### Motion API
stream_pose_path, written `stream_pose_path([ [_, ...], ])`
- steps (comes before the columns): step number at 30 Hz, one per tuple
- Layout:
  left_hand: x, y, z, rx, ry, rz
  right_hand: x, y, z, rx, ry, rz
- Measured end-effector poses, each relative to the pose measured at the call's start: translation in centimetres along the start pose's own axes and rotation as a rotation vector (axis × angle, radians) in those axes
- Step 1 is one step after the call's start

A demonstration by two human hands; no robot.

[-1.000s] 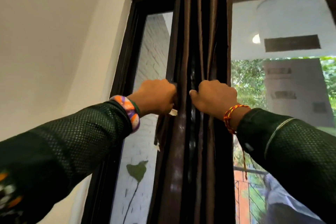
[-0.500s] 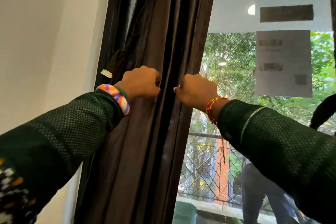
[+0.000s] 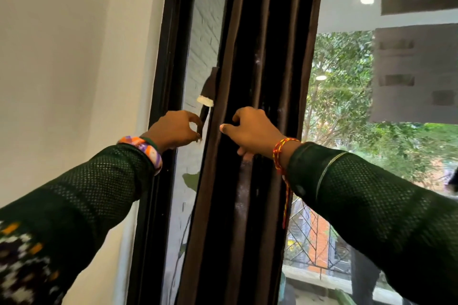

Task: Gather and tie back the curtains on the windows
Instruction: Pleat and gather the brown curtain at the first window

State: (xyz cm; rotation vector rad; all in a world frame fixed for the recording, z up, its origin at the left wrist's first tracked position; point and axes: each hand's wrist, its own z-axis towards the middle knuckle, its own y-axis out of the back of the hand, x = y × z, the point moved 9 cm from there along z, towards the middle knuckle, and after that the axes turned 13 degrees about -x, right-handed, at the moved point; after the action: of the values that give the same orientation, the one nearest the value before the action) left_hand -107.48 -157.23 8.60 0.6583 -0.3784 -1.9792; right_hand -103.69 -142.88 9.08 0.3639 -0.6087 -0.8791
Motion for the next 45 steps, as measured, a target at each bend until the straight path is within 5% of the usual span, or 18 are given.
stream_pose_path([
  [8,-3.2,-4.4,-0.9,0.282,-0.02,-0.134,-2.4,1.3,-0.4,-0.043,-0.084,-0.128],
  [13,-5.0,-6.8,-1.1,0.28,-0.009,-0.226,-4.4,2.7,-1.0,-0.078,-0.121,-0.257],
  [19,-4.7,-8.7,-2.6,0.325,0.292,-0.414,-6.7,4.3,-1.5,-0.098,-0.152,-0.336],
  [22,-5.3,-9.5,-3.2,0.379,0.282,-0.368,-7.3,4.9,-1.7,-0.121,-0.175,-0.328],
  [27,-5.6,-7.9,-1.9,0.115,0.22,-0.41,-8.1,4.3,-1.7,-0.151,-0.182,-0.244],
  [32,-7.6,-5.4,-2.0,-0.134,-0.053,-0.28,-7.4,2.9,-2.4,-0.134,-0.105,-0.219],
  [35,-10.1,-4.2,-3.3,-0.18,-0.127,-0.496,-5.7,2.2,-3.4,-0.134,0.024,-0.238],
  [38,-10.8,-4.2,-4.1,-0.144,-0.022,-0.759,-4.6,1.9,-4.2,-0.143,0.12,-0.201],
  [45,-11.6,-3.2,-4.2,-0.234,-0.053,-0.581,-5.9,2.4,-4.5,-0.113,0.073,-0.112],
])
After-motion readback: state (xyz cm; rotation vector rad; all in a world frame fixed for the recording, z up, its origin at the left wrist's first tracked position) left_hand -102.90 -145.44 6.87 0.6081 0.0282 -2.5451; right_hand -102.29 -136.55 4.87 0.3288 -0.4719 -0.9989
